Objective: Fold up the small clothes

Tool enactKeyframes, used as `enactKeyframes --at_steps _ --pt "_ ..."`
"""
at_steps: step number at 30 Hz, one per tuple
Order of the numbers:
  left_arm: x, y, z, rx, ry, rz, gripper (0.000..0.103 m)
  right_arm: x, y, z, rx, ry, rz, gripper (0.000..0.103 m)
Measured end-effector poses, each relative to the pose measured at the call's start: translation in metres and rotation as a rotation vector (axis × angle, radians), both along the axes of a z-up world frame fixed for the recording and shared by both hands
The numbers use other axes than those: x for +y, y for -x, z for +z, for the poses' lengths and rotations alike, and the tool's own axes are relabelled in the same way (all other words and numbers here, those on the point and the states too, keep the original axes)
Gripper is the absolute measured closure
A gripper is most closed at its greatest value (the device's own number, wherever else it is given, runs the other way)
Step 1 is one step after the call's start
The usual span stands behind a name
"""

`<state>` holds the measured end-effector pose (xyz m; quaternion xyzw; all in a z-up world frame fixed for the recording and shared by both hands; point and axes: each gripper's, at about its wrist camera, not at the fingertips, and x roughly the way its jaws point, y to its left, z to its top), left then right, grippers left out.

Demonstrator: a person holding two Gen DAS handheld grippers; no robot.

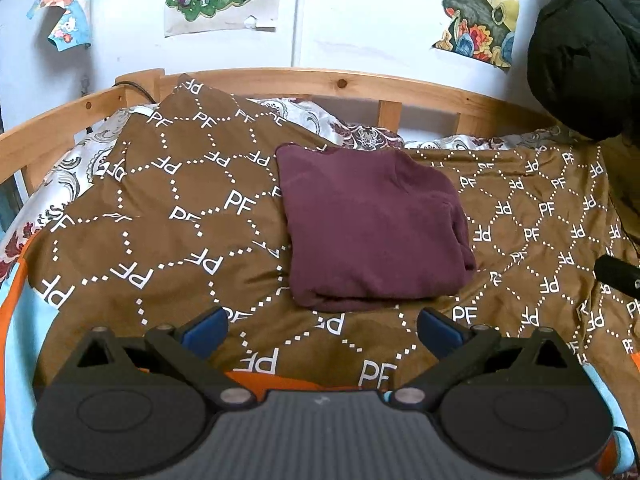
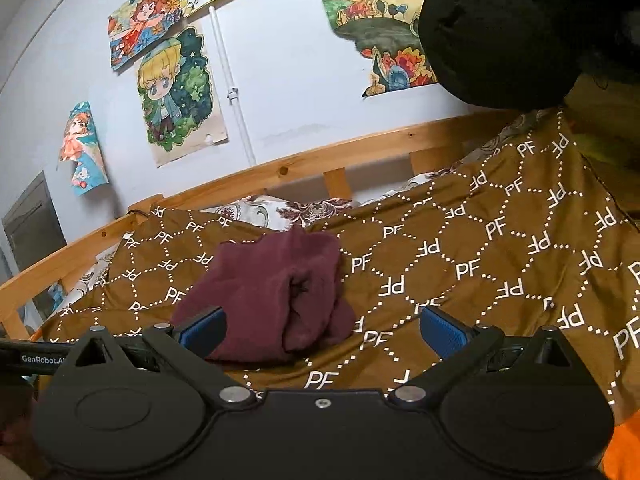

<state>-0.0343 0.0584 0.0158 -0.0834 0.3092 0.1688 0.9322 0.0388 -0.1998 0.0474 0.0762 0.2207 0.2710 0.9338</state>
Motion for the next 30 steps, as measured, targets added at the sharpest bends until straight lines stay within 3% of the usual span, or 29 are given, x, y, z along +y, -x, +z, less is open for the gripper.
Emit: enactKeyframes --at_steps 30 --pt "-0.0041 -0.0034 -0.0044 0.024 -0.014 -0.011 0.001 0.0059 -0.0003 -0.0022 -0.029 0.038 0.027 0.001"
